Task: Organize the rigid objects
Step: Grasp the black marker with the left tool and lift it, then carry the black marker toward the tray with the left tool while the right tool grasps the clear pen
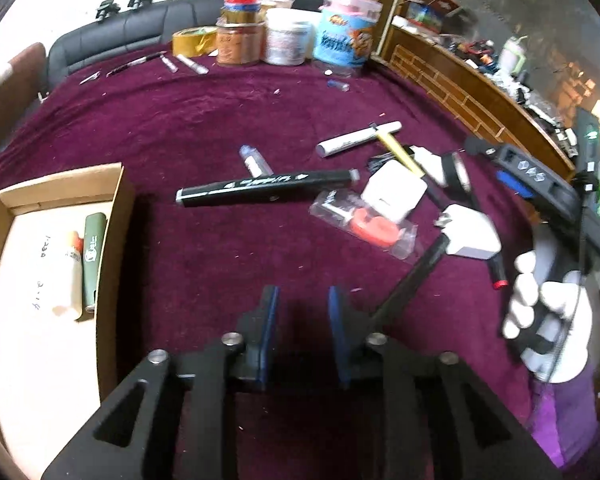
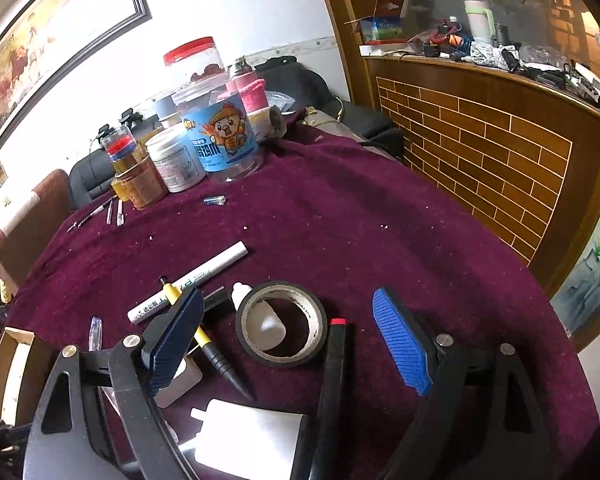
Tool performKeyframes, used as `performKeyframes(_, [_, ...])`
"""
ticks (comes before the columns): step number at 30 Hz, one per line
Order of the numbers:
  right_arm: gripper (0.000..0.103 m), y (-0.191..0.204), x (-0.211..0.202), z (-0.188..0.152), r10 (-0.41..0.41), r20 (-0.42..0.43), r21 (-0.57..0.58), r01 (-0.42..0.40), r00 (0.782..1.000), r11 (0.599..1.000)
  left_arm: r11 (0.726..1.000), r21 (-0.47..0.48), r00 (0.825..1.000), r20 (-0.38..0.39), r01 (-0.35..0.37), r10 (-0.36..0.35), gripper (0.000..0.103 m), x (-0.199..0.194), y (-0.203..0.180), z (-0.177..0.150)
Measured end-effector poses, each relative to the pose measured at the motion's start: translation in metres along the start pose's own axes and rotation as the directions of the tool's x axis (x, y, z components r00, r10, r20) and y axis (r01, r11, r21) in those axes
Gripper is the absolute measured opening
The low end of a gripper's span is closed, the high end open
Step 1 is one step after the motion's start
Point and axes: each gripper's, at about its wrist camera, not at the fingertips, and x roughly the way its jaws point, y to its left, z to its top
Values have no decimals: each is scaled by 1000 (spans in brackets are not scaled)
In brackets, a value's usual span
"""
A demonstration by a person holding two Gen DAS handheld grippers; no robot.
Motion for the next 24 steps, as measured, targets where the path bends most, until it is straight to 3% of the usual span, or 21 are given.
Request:
performKeyframes(4, [87, -1, 1, 0, 3, -3, 6, -3, 1000, 1000, 997, 46, 998, 35, -54, 52, 23, 2, -5, 9])
performKeyframes(5, [87, -1, 2, 0, 5, -8, 7, -5, 1000, 1000, 992, 97, 996, 43, -81, 77, 27, 3, -12, 16])
performKeyframes(6, [87, 0, 3, 0, 8, -13, 7, -8, 1000, 1000, 981, 158, 993, 51, -116, 109, 43, 6, -18, 22])
performKeyframes(8, [87, 0, 4, -1, 10, -21, 7, -10, 1000, 1000, 927, 316, 979, 87, -201, 183, 57, 18, -29, 36])
performKeyframes(10, [87, 1, 4, -1, 5, -19, 5, -5, 1000, 1000, 858, 434, 961, 114, -275, 251, 57, 35, -30, 49])
performKeyframes(12, [87, 1, 4, -1, -1, -13, 3, 1, 1000, 1000, 823, 476, 950, 115, -310, 291, 57, 50, -24, 63])
performKeyframes(15, [87, 2, 8, -1, -7, -28, -2, 7, 1000, 1000, 825, 514, 963, 13, -237, 268, 64, 76, -14, 76])
performKeyframes(17, [87, 3, 11, -2, -14, -40, -8, 14, 999, 1000, 838, 504, 971, 4, -208, 239, 62, 78, -11, 75])
performKeyframes(18, [87, 3, 12, -2, -17, -46, -11, 16, 999, 1000, 853, 485, 974, -10, -193, 226, 46, 77, -10, 76])
performKeyframes(19, [87, 3, 13, -2, -19, -47, -11, 18, 999, 1000, 876, 454, 979, -40, -161, 201, 42, 75, -9, 77])
performKeyframes(21, [87, 3, 13, -2, -23, -48, -9, 22, 999, 1000, 885, 442, 979, -60, -147, 193, 11, 71, -12, 71])
performKeyframes(24, [87, 2, 15, -3, -25, -58, -5, 25, 998, 1000, 924, 375, 989, -92, -75, 118, 11, 57, -11, 56])
